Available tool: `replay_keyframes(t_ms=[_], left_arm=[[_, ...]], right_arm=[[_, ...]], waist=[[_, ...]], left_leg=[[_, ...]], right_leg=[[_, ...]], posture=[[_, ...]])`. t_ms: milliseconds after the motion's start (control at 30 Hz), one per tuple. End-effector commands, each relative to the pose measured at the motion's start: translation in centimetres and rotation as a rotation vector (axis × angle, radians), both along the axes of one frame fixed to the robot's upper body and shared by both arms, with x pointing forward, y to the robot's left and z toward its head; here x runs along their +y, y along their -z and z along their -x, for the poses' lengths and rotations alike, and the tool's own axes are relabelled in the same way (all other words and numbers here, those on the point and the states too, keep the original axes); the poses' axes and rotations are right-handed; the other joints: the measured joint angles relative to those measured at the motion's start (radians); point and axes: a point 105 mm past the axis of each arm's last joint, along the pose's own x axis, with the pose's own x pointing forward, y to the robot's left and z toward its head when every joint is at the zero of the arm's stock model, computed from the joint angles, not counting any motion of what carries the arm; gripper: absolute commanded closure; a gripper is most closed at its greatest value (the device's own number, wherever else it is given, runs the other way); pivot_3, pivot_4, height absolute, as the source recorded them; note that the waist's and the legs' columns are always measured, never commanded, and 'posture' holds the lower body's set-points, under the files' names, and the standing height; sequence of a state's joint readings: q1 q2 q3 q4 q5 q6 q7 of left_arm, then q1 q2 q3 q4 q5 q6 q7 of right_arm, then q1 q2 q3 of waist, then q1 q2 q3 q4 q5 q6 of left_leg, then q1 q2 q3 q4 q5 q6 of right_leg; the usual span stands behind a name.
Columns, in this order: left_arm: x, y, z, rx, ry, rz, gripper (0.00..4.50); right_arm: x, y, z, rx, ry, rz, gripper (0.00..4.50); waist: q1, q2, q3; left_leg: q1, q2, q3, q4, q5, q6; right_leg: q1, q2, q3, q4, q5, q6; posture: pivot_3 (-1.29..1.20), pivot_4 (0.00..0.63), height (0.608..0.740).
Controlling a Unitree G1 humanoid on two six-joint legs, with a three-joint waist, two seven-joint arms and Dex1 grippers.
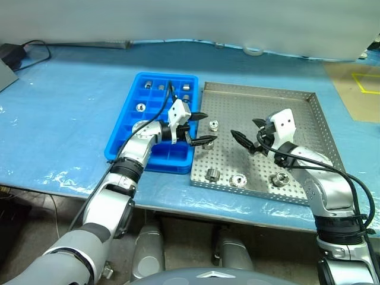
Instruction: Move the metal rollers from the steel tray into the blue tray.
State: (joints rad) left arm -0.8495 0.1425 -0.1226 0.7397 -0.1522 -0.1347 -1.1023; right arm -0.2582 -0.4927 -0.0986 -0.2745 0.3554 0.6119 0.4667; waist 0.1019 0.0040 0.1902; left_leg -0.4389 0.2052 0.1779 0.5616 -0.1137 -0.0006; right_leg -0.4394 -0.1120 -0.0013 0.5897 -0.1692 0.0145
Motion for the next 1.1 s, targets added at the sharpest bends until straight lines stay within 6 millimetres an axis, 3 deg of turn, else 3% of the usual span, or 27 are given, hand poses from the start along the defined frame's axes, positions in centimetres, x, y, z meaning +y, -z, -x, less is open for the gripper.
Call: replay_keyframes(t_ms=[33, 1100], left_arm=[[-0.66, -1.07, 0.14, -0.049, 0.027, 0.006, 0.08], [-1.22, -1.14, 0.23, -0.054, 0.055, -0.009, 0.08]], right_arm=[[0.58, -1.57, 0.46, -0.063, -0.008, -0.019, 0.0], [-0.16, -0.95, 0.53, -0.059, 0.036, 0.014, 0.0]], waist=[[-0.001, 0.0, 0.0], [-0.004, 0.0, 0.0]], left_leg=[[0.0, 0.0, 0.0, 0.0, 0.0, 0.0], [0.0, 0.0, 0.0, 0.0, 0.0, 0.0]], right_leg=[[0.0, 0.0, 0.0, 0.0, 0.0, 0.0], [0.0, 0.0, 0.0, 0.0, 0.0, 0.0]], posture=[[-0.01, 0.15, 0.74], [-0.04, 0.15, 0.74]])
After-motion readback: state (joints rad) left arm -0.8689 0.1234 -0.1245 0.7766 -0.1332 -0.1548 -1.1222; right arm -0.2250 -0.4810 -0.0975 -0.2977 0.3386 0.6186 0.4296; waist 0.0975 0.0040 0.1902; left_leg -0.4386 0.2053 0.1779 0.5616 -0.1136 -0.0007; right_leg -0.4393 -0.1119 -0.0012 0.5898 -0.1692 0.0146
